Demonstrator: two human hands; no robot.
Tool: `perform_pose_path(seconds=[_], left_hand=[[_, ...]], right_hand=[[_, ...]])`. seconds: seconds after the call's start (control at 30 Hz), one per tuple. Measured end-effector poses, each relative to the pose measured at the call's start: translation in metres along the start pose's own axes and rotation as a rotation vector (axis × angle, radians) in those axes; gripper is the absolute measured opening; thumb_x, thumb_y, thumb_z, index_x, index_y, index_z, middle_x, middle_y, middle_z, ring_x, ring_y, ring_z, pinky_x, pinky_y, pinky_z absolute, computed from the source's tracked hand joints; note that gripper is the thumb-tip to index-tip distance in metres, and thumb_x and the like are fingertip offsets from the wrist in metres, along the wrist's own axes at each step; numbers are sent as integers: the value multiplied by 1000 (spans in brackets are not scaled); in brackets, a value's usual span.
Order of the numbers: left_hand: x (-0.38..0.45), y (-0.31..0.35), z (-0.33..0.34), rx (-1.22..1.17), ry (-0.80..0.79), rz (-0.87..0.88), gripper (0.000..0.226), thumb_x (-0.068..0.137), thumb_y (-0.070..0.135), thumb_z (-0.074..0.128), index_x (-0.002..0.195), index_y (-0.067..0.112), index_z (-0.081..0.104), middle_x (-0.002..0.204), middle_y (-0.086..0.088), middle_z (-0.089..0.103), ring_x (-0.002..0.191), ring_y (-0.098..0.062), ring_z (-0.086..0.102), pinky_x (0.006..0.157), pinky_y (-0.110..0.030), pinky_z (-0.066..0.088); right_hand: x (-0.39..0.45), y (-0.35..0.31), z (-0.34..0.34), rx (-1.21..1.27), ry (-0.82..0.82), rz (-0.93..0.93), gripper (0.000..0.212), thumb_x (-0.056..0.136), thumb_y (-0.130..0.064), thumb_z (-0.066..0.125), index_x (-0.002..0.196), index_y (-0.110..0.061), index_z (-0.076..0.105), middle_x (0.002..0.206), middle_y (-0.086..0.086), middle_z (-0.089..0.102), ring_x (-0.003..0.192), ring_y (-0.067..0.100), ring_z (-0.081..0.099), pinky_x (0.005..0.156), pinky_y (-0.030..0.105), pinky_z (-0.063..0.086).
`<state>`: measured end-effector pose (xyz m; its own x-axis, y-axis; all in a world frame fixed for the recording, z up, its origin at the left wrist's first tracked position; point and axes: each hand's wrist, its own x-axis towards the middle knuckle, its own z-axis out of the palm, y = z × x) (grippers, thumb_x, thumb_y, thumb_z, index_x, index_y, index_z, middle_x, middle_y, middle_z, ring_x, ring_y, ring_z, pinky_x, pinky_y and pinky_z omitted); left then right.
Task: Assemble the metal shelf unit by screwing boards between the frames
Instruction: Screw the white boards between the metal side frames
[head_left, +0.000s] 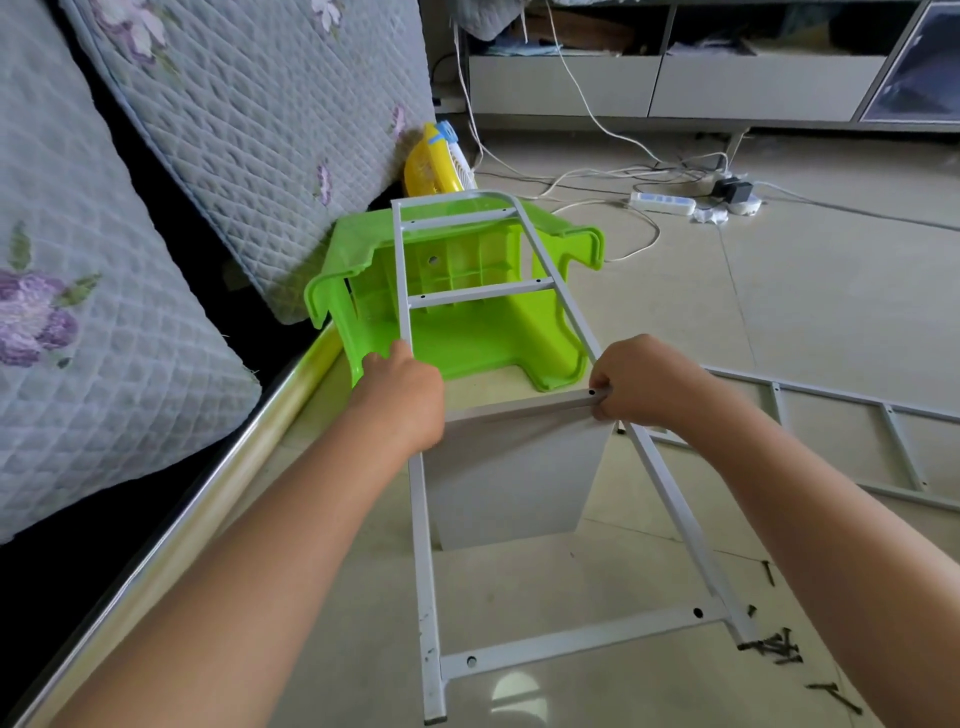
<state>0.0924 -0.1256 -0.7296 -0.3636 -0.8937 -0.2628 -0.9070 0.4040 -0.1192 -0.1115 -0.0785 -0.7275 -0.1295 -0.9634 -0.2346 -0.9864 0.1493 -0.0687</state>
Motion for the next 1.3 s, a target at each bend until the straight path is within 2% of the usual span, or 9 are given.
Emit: perform_pose_path(seconds=[0.13,0.23,0.33,0.57,0.73,1.0,1.07,1.17,1.3], left_hand=[[-3,-2,-3,-63,-17,-4,18,86,23,60,81,6,58,96,-16,61,95,-31,58,68,-31,41],[-6,-2,-11,-91,-56,15,25,84,24,63,68,8,51,64,-5,53,77,-28,62,64,-29,47],[-8,-4,-12,-107,-66,17,29,84,25,62,60,12,52,51,1,52,54,-18,55,49,-21,39],[-8,-5,-8,-97,-14,32,38,84,26,62,53,13,44,50,1,50,58,-20,51,51,-22,34],[-5,-10,-7,-116,13,38,23,83,28,63,69,10,64,53,2,53,65,-22,56,55,-23,38],[-2,-19,-8,-118,-3,40,28,84,33,63,74,7,69,51,2,51,52,-15,49,44,-21,28],[-1,-18,-9,-103,-9,39,32,85,32,63,64,7,63,49,2,50,51,-15,48,44,-21,28],[0,-16,-12,-96,-12,34,44,84,30,63,50,12,44,48,0,49,56,-20,53,45,-20,30],[0,-13,-15,-90,-33,20,45,86,31,62,51,11,42,52,-2,46,64,-23,56,50,-23,34]], right_hand=[[4,0,4,-3,41,6,18,79,-13,59,95,-10,68,98,13,65,90,30,60,53,22,35],[3,-1,4,-7,51,13,21,79,-14,60,99,-13,68,100,11,64,94,31,60,64,24,38],[2,-1,4,10,58,27,22,80,-13,61,101,-13,68,100,12,65,94,30,60,64,24,38],[-6,-2,1,80,89,28,25,83,-12,59,106,-13,68,105,11,64,97,27,58,54,22,35],[-6,-5,-2,68,116,13,26,82,-14,60,107,-13,68,104,10,65,99,26,57,56,23,33],[1,-10,-6,82,83,-21,28,80,-21,66,107,-14,67,105,8,65,98,24,57,50,15,26],[3,-10,-6,73,74,-22,26,80,-20,65,106,-14,68,102,9,65,94,25,56,50,15,27],[4,-10,-6,27,71,-42,22,83,-20,61,101,-11,68,88,10,60,81,24,50,48,19,28],[1,-7,-5,-9,46,-108,22,88,-21,51,73,-7,56,77,12,55,80,27,47,53,27,29]])
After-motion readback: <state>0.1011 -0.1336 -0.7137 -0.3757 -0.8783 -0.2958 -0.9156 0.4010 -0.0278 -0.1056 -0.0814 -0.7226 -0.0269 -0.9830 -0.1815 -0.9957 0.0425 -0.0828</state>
